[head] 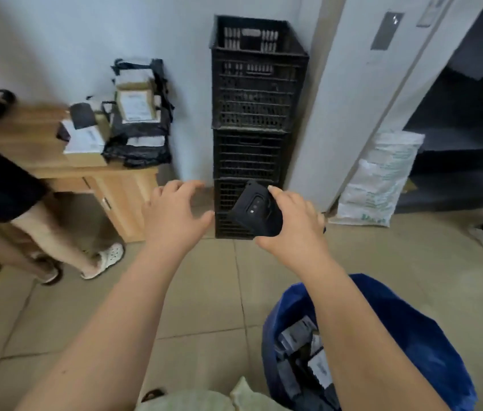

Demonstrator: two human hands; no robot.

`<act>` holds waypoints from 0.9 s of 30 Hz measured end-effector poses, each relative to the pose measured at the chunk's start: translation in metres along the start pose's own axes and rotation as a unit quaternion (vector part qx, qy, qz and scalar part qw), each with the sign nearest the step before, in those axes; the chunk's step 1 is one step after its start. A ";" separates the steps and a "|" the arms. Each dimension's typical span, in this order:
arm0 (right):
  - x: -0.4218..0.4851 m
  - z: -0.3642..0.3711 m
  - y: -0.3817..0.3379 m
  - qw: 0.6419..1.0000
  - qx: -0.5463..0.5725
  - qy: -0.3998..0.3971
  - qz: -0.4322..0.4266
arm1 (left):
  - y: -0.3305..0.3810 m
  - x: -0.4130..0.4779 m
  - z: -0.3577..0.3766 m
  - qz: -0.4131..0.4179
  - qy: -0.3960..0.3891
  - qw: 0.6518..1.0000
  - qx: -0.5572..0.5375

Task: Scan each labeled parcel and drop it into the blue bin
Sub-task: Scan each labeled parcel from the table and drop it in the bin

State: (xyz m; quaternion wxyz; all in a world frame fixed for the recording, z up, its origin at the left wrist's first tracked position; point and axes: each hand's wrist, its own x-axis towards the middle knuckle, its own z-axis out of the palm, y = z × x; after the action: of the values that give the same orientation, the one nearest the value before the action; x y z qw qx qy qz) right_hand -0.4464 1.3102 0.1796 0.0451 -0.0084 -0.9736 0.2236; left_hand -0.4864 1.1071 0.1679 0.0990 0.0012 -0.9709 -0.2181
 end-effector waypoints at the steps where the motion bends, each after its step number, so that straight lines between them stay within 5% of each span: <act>1: 0.006 0.008 -0.022 1.000 -0.006 -0.007 -0.028 | -0.020 -0.003 -0.014 -0.025 0.011 1.000 0.000; 13: 0.000 0.153 -0.357 0.945 0.009 -0.120 -0.304 | -0.325 -0.105 -0.201 -0.306 0.133 0.939 0.082; 19: -0.059 0.239 -0.516 0.876 0.044 -0.201 -0.436 | -0.455 -0.201 -0.266 -0.449 0.153 0.873 0.110; 27: -0.150 0.312 -0.657 0.776 0.043 -0.279 -0.564 | -0.534 -0.305 -0.304 -0.569 0.180 0.791 0.132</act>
State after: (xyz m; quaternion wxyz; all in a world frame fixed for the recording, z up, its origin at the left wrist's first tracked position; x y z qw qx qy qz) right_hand -0.3234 0.5783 0.1738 -0.1107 0.6067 -0.7632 0.1927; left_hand -0.1512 0.5093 0.1521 0.1286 0.6062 -0.7784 -0.1006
